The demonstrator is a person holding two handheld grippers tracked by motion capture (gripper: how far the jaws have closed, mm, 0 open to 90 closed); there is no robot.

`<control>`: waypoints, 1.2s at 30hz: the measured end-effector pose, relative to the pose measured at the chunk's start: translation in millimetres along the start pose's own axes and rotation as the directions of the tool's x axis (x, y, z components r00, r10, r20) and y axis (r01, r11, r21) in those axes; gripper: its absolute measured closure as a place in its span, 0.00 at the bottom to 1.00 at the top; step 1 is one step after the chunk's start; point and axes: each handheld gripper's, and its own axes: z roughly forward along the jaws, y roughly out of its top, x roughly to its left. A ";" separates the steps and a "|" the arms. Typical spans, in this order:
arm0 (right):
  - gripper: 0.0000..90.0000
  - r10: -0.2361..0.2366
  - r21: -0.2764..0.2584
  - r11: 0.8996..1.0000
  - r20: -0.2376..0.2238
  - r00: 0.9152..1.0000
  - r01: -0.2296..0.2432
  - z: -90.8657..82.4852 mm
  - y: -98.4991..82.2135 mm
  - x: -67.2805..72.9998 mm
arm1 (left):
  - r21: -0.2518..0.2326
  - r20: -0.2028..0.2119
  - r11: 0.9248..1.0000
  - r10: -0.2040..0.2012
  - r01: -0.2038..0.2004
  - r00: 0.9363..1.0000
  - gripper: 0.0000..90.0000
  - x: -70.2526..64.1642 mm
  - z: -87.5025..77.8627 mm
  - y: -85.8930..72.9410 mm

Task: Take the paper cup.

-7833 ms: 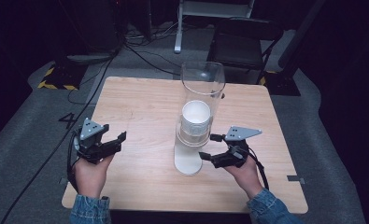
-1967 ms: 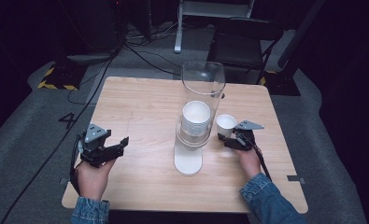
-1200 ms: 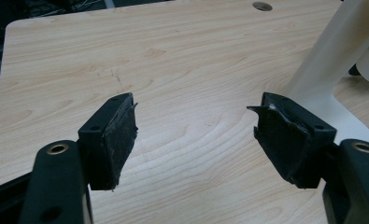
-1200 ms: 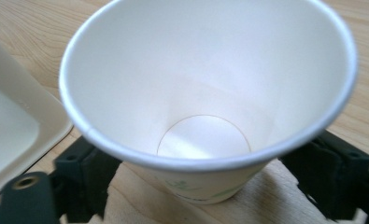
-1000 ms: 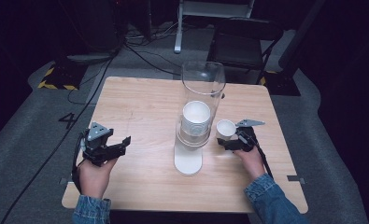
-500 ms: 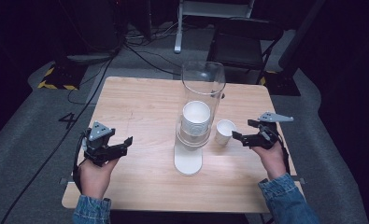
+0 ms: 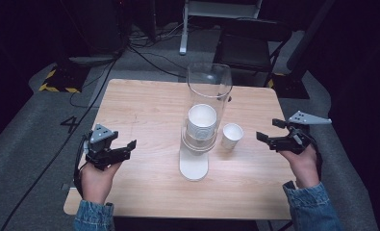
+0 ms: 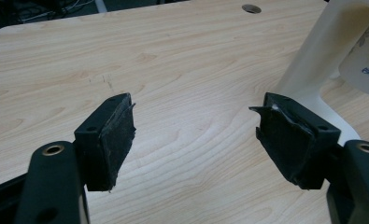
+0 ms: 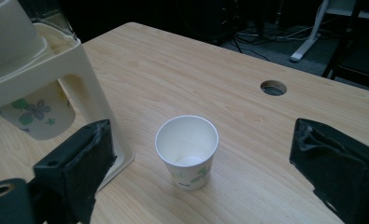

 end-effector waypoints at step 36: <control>0.16 0.008 0.076 0.997 0.113 0.994 -0.017 -26.9 -29.4 -40.9 | 0.064 -0.036 0.998 0.033 -0.030 0.999 0.18 10.9 21.0 -10.6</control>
